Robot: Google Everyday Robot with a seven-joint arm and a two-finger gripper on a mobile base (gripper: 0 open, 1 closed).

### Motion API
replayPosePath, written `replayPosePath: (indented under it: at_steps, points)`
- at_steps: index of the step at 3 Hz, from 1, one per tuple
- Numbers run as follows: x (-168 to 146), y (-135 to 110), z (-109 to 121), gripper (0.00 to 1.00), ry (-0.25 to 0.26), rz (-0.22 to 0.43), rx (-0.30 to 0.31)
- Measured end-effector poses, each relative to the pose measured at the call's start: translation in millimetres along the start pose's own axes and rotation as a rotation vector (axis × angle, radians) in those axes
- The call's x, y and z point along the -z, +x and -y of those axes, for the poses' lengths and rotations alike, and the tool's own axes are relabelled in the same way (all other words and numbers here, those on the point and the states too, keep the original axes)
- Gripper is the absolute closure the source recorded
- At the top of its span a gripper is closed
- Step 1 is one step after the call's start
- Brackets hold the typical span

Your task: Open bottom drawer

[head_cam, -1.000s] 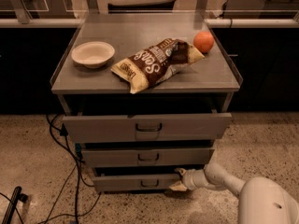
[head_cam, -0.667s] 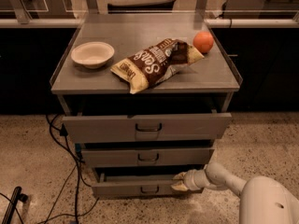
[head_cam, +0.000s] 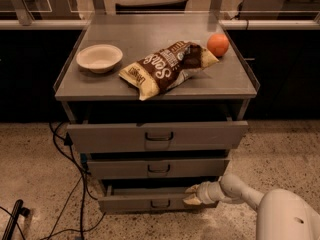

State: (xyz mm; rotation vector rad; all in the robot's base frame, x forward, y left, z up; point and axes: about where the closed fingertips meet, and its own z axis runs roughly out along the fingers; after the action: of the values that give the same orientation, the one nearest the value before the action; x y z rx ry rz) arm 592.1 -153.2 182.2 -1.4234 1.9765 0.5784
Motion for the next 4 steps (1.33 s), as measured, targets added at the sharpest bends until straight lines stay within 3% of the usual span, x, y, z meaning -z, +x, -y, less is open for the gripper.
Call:
replayPosePath:
  at_steps: [3, 4]
  points:
    - [-0.1, 0.0, -0.1, 0.18, 0.0, 0.0, 0.0]
    - [-0.3, 0.0, -0.4, 0.29, -0.001, 0.0, 0.0]
